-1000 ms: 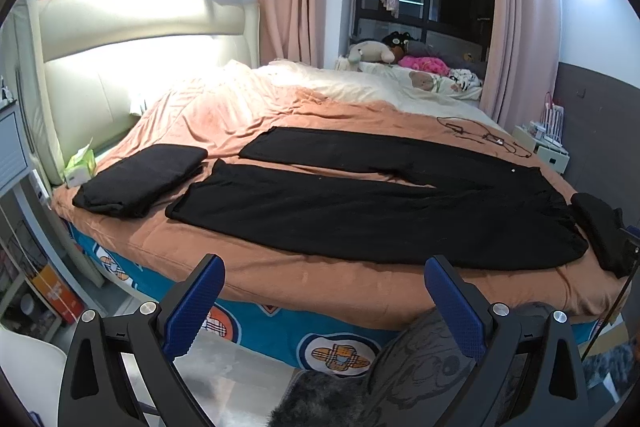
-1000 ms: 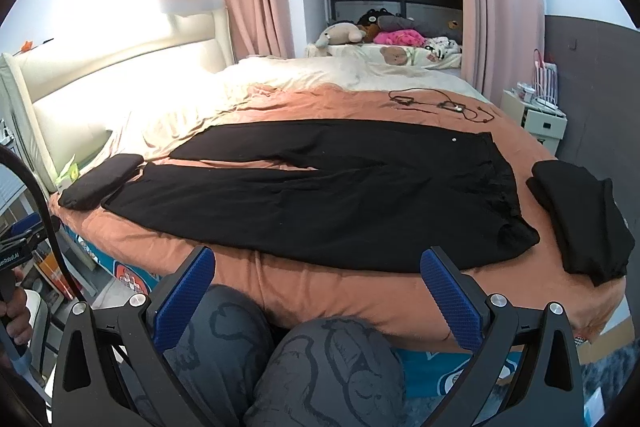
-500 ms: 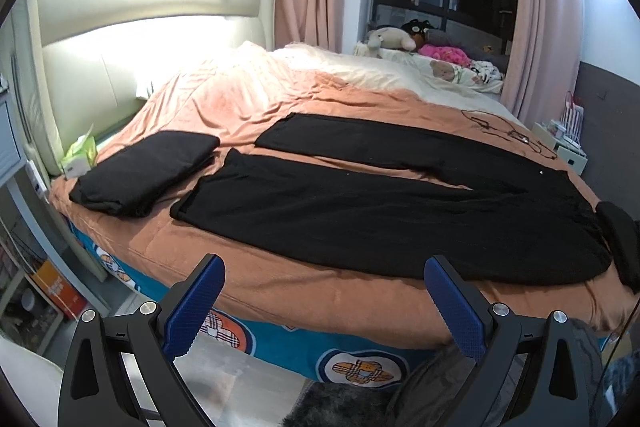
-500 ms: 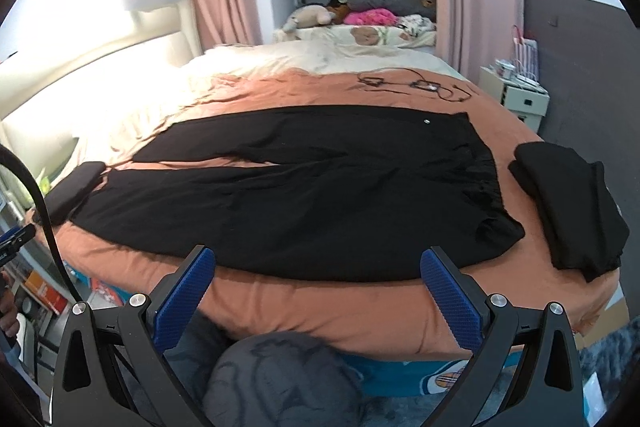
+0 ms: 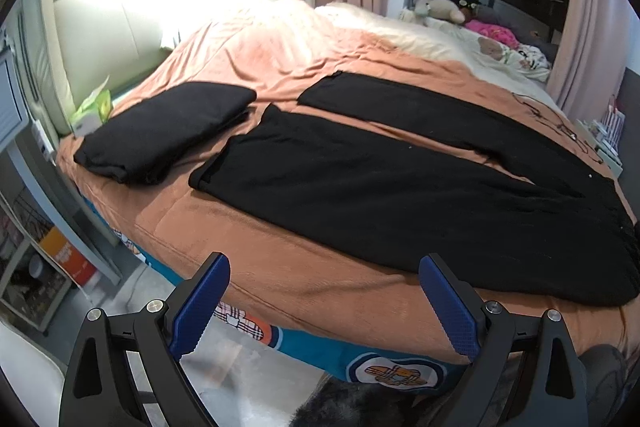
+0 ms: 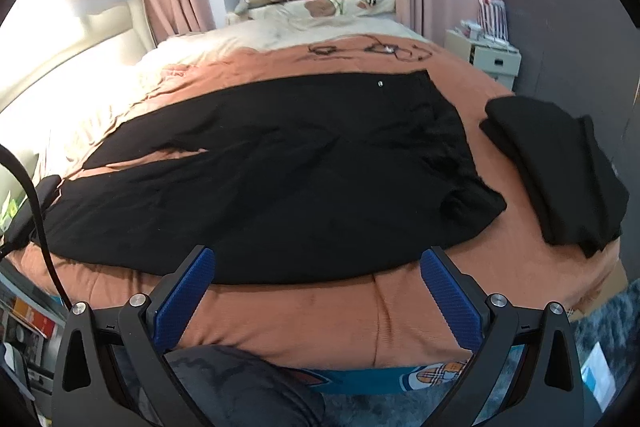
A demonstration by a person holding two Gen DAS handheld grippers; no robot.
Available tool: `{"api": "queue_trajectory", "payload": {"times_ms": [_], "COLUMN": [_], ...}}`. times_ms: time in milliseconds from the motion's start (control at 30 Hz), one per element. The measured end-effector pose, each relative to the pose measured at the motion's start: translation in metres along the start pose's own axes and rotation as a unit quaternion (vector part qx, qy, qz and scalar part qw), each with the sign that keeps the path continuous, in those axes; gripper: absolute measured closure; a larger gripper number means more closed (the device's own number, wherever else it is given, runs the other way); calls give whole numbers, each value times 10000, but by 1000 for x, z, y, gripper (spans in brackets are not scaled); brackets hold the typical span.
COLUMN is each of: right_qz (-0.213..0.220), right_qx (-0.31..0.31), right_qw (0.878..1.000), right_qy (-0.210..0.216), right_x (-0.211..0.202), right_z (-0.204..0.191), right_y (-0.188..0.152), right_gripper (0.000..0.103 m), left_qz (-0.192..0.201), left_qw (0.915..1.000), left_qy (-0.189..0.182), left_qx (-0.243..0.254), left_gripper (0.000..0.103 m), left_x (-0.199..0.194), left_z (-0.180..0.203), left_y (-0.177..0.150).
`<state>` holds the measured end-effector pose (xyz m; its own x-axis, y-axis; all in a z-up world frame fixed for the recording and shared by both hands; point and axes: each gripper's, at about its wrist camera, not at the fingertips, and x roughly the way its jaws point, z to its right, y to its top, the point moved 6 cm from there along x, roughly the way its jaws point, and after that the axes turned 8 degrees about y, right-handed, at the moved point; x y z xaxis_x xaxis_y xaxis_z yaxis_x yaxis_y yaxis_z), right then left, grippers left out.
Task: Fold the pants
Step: 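Lower both grippers toward the waistband of the black trousers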
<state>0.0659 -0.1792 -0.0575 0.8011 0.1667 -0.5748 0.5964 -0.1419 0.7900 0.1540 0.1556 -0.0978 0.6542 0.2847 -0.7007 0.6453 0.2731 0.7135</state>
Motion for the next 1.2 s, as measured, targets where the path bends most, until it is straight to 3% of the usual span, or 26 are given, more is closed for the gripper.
{"api": "queue_trajectory", "payload": {"times_ms": [767, 1200], "right_qz": [-387, -571], "right_qx": [975, 1432], "right_qw": [9945, 9880], "right_qy": [-69, 50], "right_x": [50, 83], "right_z": [66, 91], "right_y": [6, 3], "right_gripper": [0, 0], "left_qz": [-677, -994], "left_qw": [9966, 9877], "left_qy": [49, 83], "left_qx": [-477, -1207], "left_gripper": [6, 6], "left_x": [104, 137], "left_z": [-19, -51], "left_y": [18, 14]}}
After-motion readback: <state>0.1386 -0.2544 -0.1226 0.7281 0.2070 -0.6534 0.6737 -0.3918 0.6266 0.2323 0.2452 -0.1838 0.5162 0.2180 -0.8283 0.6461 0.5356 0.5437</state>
